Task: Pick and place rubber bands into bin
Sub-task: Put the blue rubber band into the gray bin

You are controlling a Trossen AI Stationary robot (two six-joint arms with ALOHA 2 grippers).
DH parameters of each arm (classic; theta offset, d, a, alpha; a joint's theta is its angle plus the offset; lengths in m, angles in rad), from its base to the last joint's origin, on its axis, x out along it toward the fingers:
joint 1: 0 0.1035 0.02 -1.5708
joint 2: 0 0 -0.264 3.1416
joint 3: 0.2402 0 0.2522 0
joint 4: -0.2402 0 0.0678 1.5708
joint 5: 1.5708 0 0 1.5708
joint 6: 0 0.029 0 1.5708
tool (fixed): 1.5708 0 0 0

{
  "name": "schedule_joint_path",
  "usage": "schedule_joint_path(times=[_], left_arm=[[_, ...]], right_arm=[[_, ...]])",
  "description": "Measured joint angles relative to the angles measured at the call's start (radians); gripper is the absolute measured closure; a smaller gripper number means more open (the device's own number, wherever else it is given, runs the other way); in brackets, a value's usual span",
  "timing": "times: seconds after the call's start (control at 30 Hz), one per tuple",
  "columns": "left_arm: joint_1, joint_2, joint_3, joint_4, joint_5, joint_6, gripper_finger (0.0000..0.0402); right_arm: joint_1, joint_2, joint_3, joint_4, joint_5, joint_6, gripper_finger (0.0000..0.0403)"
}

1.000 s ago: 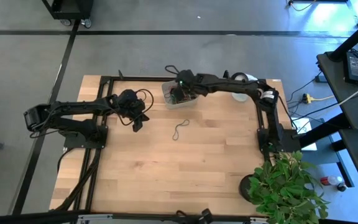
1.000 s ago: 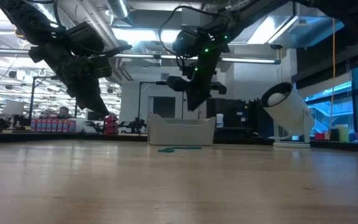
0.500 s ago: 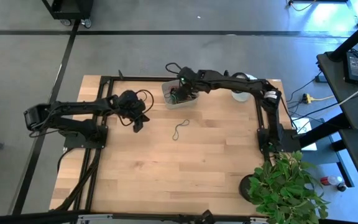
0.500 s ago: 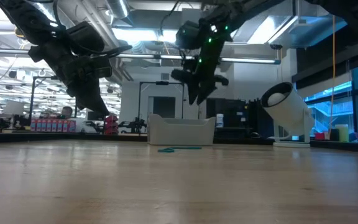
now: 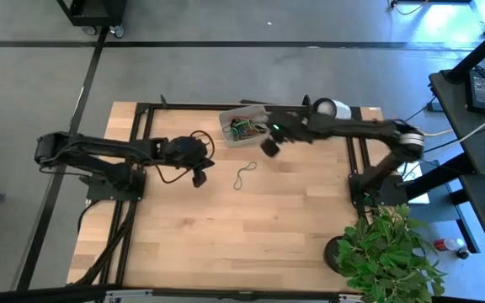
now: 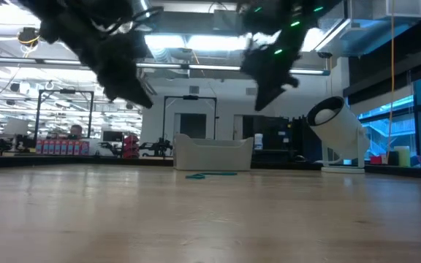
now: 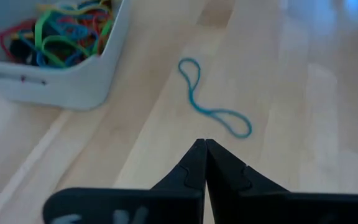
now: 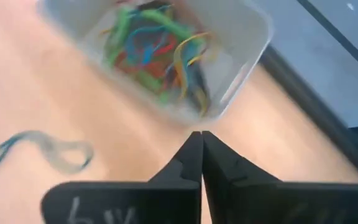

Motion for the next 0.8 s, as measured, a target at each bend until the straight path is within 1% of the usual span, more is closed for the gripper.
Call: schedule_joint_path(times=[0.1, 0.2, 0.3, 0.4, 0.5, 0.63, 0.73, 0.8], left_arm=[[-0.060, 0.049, 0.053, 0.001, -0.077, -0.040, 0.0399], [-0.109, 0.141, 0.124, -0.001, -0.142, -0.068, 0.0399], [-0.145, 0.257, 0.218, -0.001, -0.156, -0.069, 0.0393], [-0.171, 0.372, 0.318, -0.015, -0.181, -0.066, 0.0380], [-0.182, 0.476, 0.416, -0.075, -0.211, -0.064, 0.0358], [-0.180, 0.595, 0.531, -0.200, -0.253, -0.097, 0.0322], [-0.163, 0.677, 0.583, -0.245, -0.252, -0.146, 0.0296], [-0.152, 0.726, 0.605, -0.251, -0.250, -0.188, 0.0281]], right_arm=[[0.046, -0.156, -0.170, 0.072, -0.012, 0.008, 0.0387], [0.086, -0.310, -0.320, 0.114, -0.025, 0.040, 0.0373], [0.130, -0.454, -0.452, 0.139, -0.048, 0.058, 0.0371], [0.174, -0.585, -0.564, 0.142, -0.094, 0.006, 0.0380], [0.206, -0.704, -0.667, 0.173, -0.183, -0.070, 0.0396], [0.234, -0.835, -0.811, 0.336, -0.375, -0.181, 0.0394], [0.239, -0.895, -0.911, 0.448, -0.479, -0.245, 0.0393], [0.239, -0.918, -0.959, 0.492, -0.519, -0.257, 0.0397]])
